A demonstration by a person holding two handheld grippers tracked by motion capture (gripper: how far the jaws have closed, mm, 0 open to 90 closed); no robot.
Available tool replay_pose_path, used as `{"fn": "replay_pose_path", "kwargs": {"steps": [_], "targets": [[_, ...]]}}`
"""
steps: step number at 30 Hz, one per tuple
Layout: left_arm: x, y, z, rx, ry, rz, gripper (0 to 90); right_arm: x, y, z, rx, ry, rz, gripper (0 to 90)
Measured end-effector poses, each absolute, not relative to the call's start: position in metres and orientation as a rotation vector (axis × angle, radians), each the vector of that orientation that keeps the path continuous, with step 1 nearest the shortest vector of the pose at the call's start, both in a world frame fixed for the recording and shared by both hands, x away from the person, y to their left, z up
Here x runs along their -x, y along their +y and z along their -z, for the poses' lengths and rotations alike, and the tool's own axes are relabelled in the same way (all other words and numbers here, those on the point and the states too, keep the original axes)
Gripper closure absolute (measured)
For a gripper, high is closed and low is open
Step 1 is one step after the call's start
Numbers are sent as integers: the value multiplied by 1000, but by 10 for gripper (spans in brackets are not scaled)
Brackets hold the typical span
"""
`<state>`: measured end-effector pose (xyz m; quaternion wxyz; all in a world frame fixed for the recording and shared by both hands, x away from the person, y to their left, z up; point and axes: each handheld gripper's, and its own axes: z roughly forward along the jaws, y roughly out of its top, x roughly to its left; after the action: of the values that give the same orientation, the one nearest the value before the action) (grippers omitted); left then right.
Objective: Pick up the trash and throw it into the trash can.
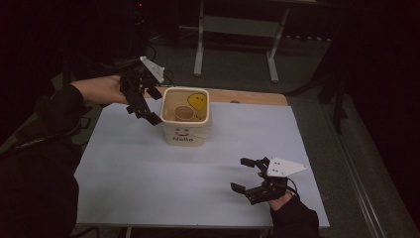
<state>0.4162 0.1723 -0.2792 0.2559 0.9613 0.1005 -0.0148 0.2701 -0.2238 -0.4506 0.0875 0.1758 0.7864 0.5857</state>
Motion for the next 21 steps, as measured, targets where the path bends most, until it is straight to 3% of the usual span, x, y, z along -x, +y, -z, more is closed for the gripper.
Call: {"fn": "replay_pose_path", "kwargs": {"steps": [21], "targets": [[-379,203,321,-2598,281,76,3,-271,-223,451,-527,2346,-1737,134]]}}
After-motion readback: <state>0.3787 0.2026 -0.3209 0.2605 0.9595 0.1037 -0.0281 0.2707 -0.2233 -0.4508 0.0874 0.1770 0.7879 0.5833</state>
